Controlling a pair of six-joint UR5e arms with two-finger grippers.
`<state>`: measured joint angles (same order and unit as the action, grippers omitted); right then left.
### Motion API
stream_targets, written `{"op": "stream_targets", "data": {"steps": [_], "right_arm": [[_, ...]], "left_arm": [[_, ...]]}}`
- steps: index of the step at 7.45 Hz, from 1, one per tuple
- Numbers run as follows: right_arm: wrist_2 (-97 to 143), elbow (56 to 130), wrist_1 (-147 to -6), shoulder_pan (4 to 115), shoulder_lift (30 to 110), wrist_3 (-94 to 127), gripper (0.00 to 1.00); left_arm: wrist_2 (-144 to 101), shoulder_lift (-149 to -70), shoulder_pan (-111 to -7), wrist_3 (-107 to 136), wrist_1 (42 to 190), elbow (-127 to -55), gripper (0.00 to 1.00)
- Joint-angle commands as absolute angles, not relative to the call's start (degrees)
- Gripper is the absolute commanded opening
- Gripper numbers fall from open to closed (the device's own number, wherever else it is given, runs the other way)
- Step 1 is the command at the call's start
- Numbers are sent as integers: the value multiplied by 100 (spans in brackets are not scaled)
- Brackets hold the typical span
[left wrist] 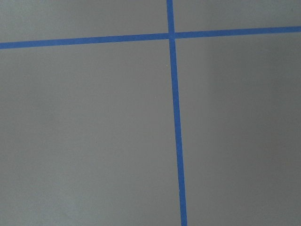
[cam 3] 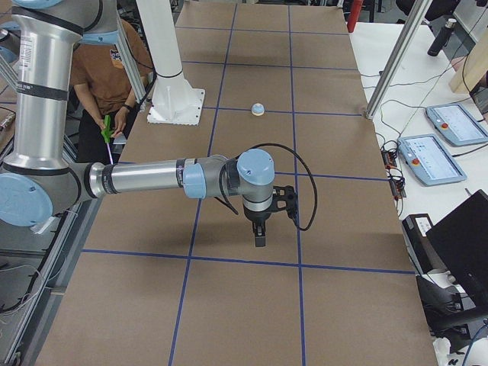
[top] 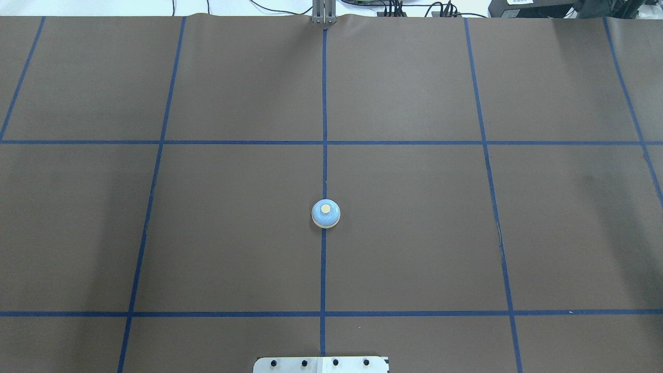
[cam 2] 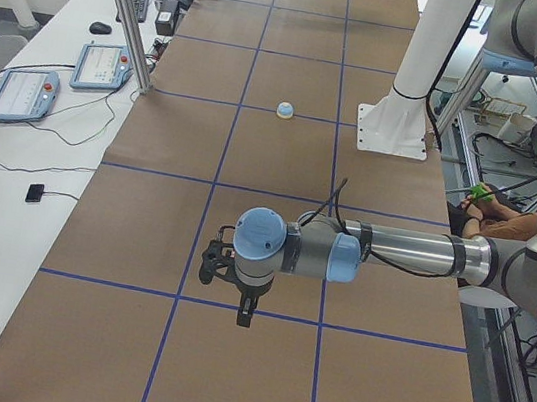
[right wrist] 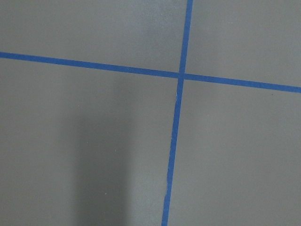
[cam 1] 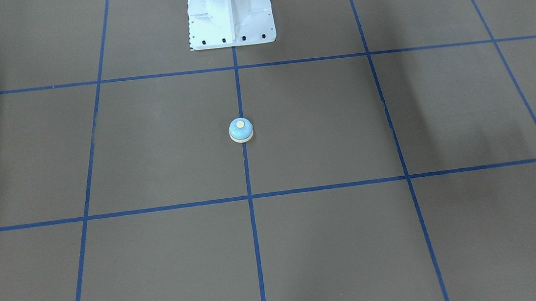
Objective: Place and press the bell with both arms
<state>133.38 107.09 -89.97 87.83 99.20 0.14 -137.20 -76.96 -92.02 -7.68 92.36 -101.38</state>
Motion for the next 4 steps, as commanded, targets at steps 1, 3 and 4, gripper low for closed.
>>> {"op": "stream_targets", "data": {"steps": [1, 3, 4], "right_arm": [[13342, 10714, -9000, 8763, 9888, 26, 100], [13333, 10714, -9000, 8693, 9870, 26, 100], [13342, 10740, -9000, 8692, 9870, 35, 100]], "left_arm": [[-13720, -7673, -9202, -967, 9369, -10063, 100], [-13720, -7673, -9202, -906, 9430, -10037, 100], [-13763, -7682, -9202, -862, 9431, -9950, 100]]}}
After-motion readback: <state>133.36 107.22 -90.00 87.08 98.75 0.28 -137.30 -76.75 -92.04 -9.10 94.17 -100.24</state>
